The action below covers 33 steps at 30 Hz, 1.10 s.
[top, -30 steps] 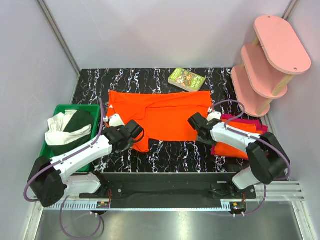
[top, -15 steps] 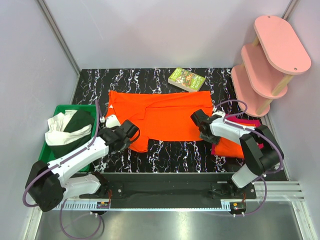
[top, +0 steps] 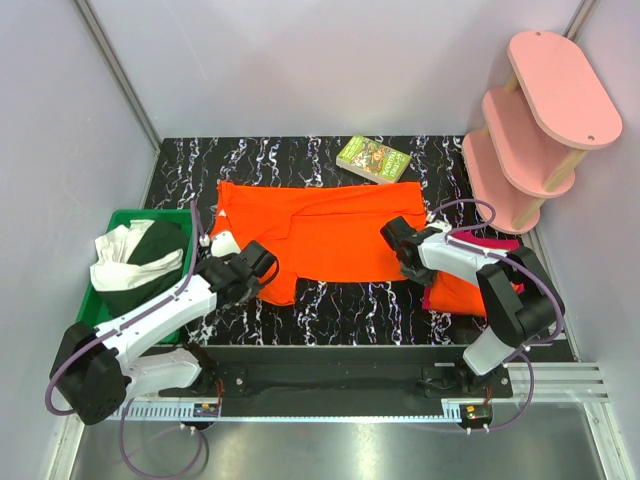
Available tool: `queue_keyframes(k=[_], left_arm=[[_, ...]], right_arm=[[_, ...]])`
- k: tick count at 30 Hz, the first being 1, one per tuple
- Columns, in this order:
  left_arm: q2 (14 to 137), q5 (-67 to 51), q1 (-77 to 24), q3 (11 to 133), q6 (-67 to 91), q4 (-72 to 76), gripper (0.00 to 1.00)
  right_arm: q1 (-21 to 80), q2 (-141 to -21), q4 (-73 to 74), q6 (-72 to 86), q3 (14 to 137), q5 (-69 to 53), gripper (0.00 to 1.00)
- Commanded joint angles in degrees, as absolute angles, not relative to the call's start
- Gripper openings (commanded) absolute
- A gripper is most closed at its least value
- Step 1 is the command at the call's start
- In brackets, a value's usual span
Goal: Fold and stack the t-shirts
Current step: Grap the side of the flattened tshirt closest away from the robot with both arms, then fold the other side of the tshirt into a rectangle
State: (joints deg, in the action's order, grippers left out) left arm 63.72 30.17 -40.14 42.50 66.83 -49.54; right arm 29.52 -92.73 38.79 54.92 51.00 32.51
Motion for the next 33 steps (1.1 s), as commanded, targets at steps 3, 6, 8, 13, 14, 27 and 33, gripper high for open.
queue_keyframes(k=[3, 6, 8, 13, 14, 27, 33], left_arm=[[62.75, 30.06, -39.81, 42.36, 66.09, -48.08, 0.00], [62.84, 30.06, -39.81, 42.19, 66.18, -48.08, 0.00], [63.02, 30.15, -39.73, 42.10, 66.27, -48.08, 0.00], [63.46, 30.15, -39.81, 42.36, 66.45, -48.08, 0.00], [63.46, 30.41, -39.81, 42.54, 66.45, -48.08, 0.00], [59.86, 35.15, -39.46, 47.80, 64.87, -51.33, 0.00], [59.15, 37.88, -39.55, 52.29, 64.25, -53.70, 0.00]], right_arm=[[28.65, -94.22, 38.32, 56.69, 52.30, 34.28, 0.31], [28.65, -94.22, 38.32, 57.04, 51.77, 34.28, 0.18], [28.65, -94.13, 38.32, 57.04, 51.50, 34.45, 0.12], [28.48, -93.43, 38.50, 56.60, 51.42, 34.45, 0.00], [28.65, -93.17, 38.50, 56.43, 51.42, 34.54, 0.00], [30.15, -81.66, 38.32, 50.28, 51.24, 34.19, 0.00], [30.93, -77.61, 38.58, 44.23, 53.61, 31.38, 0.00]])
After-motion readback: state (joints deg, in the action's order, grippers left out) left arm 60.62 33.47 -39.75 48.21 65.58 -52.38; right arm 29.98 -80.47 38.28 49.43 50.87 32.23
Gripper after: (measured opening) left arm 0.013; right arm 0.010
